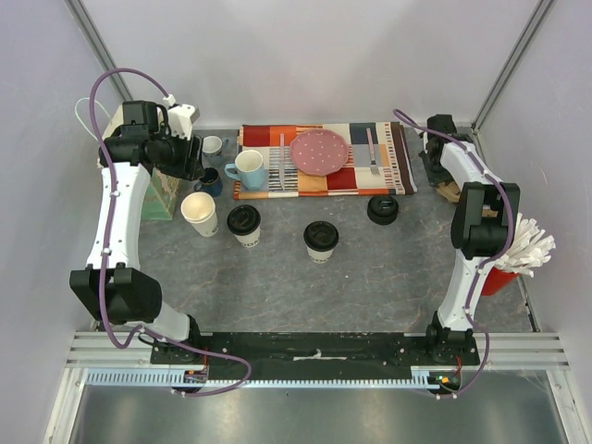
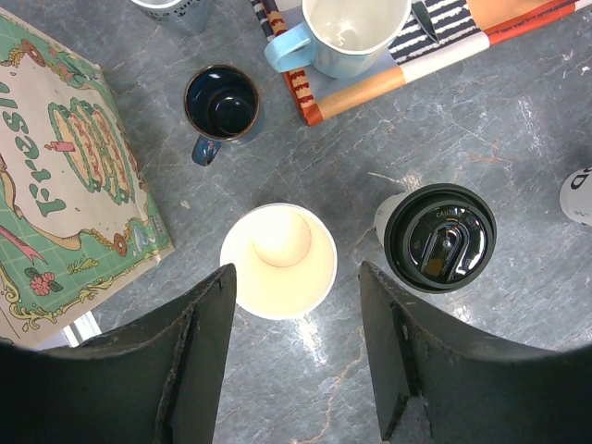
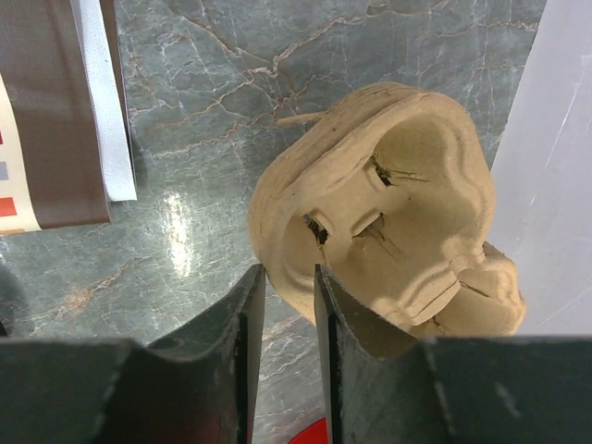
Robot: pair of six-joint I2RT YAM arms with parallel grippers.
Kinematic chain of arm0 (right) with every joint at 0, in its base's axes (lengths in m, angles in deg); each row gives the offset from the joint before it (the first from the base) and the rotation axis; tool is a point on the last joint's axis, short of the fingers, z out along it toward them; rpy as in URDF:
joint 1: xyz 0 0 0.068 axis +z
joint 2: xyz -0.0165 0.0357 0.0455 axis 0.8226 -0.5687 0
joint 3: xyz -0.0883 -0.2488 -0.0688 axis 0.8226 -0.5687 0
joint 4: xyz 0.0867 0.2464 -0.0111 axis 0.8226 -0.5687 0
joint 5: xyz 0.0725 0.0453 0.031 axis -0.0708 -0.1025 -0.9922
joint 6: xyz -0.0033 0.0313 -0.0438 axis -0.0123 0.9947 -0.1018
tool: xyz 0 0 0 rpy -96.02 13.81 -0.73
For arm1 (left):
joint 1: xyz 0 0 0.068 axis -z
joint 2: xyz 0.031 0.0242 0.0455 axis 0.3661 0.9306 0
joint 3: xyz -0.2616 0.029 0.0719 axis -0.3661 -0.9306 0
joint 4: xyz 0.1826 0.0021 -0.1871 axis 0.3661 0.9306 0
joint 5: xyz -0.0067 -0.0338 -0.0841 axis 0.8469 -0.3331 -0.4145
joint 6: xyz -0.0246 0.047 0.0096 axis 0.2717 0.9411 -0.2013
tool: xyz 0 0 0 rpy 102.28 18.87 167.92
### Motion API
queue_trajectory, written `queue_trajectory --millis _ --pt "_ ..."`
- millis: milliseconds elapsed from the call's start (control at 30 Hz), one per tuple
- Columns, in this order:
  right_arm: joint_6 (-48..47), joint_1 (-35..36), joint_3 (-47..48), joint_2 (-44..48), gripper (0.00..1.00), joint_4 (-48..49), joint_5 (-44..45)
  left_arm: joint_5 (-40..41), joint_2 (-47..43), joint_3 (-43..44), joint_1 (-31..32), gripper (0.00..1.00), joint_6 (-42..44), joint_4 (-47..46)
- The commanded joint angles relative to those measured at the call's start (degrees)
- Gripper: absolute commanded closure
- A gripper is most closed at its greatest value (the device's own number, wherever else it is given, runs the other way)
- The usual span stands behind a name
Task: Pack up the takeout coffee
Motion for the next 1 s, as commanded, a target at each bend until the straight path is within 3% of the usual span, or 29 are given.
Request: queue_trajectory --millis 0,500,733,967 --pt "-0.6 -0.5 2.8 -0.6 0.69 -1.1 -1.3 -0.5 -0.2 2.5 -0.2 0.38 1.1 0.3" --pt "0.6 -0.5 3.7 1.4 0.88 -2.6 -6.0 -1.6 -0.2 2.3 -0.1 0.38 1.7 0.5" --pt "1.3 -0.5 4.7 1.6 0.87 -3.6 -8.3 -2.2 -0.1 2.4 0.0 0.38 2.0 0.7" --pt "1.5 -0.4 5.4 1.6 0.94 -4.7 -7.9 -2.4 -0.2 2.6 -0.1 0.38 2.2 0.8"
